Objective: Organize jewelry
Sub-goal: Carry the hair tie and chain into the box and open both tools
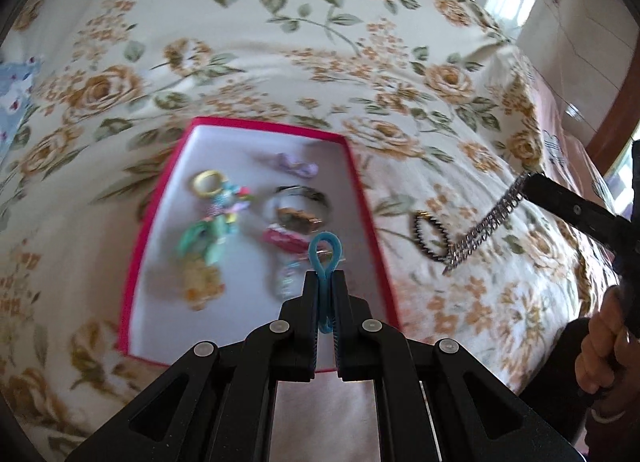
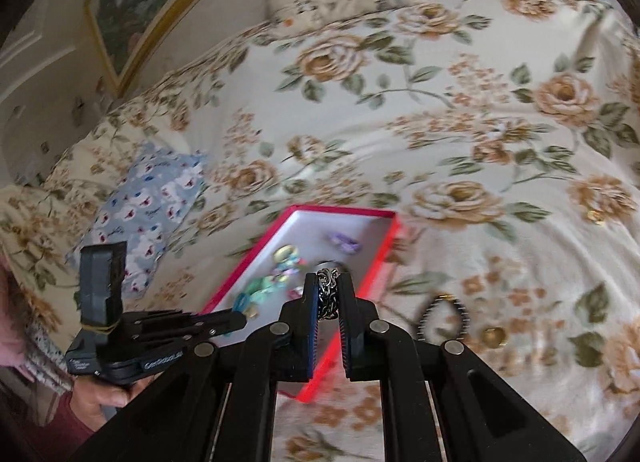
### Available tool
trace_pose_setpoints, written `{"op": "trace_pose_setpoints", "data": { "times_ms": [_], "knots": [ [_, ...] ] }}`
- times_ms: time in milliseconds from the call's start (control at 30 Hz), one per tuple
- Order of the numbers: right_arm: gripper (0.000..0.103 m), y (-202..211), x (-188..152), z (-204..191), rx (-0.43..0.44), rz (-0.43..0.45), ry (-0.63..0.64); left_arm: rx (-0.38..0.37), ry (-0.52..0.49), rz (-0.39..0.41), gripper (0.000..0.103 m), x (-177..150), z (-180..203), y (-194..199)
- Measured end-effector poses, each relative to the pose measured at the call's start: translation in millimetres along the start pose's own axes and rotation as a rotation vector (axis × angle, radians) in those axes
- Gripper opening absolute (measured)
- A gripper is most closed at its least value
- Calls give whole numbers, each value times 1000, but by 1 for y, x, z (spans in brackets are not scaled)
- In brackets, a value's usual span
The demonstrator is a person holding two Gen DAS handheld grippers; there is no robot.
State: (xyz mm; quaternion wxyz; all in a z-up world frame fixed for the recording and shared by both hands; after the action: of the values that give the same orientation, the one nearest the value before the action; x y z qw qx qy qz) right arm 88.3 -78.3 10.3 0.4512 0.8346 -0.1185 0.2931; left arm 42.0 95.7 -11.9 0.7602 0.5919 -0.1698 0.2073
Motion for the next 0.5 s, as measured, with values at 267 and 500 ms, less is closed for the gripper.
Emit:
{"op": "trace_pose_setpoints", "data": {
  "times_ms": [267, 500],
  "knots": [
    [9, -35, -8, -42, 75, -69, 64, 55, 84, -13, 5, -9, -35, 6],
    [9, -63, -19, -56, 92, -129, 90, 102, 141, -53, 5, -9, -54, -12]
  ]
}}
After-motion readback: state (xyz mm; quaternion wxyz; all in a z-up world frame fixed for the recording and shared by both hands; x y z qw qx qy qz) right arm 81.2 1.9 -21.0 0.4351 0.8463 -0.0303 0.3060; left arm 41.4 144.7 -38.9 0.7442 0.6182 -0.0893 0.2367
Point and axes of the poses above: each gripper's, at about its wrist camera, not at the fingertips, and y roughly against the way its jaws point, z to its right, x to its top, the point moved 2 cm from there along -y, roughly the way its jaws point, and after that the axes turned 7 degrees about -z, right-handed, at the moved point
